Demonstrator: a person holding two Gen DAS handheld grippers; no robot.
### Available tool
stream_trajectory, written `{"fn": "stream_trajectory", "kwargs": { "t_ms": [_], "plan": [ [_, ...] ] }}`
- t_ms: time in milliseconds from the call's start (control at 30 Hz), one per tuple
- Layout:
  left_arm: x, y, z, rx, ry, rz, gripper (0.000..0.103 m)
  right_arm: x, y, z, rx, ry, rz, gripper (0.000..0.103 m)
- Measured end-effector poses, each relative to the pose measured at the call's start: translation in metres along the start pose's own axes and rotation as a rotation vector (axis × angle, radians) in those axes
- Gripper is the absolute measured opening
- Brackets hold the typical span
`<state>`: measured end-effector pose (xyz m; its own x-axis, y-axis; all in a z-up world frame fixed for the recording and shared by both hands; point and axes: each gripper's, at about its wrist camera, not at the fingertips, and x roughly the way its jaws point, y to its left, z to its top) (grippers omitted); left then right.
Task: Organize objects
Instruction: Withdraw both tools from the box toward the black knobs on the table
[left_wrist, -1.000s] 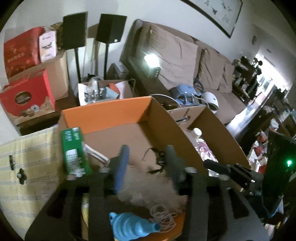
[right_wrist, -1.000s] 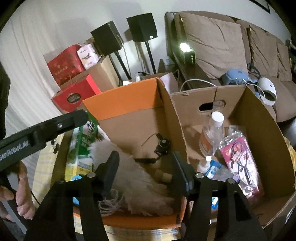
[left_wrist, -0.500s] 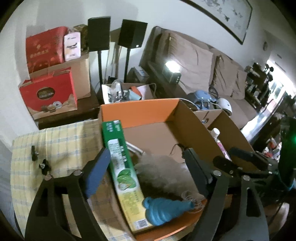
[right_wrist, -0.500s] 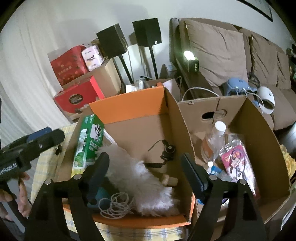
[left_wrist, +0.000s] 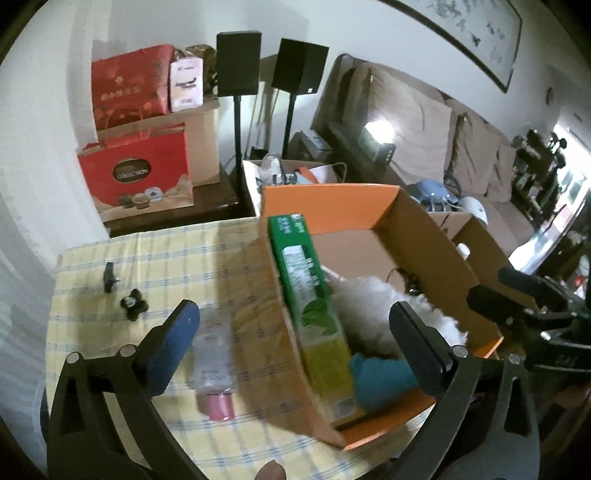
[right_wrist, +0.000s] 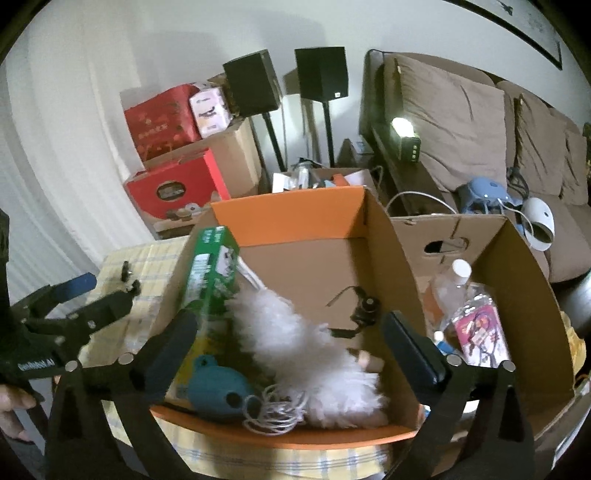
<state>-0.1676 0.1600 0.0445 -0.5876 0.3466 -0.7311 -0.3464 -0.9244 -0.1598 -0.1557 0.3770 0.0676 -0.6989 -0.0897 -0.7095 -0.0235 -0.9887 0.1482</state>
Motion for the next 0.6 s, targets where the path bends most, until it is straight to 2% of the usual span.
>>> {"fn": "stream_trajectory", "kwargs": {
  "t_ms": [600],
  "plan": [
    [-0.049, 0.065, -0.026, -0.089, -0.053, 0.069, 0.103, -0.002, 0.082, -0.01, -0.11, -0.01, 0.047, 0.103]
  ]
}}
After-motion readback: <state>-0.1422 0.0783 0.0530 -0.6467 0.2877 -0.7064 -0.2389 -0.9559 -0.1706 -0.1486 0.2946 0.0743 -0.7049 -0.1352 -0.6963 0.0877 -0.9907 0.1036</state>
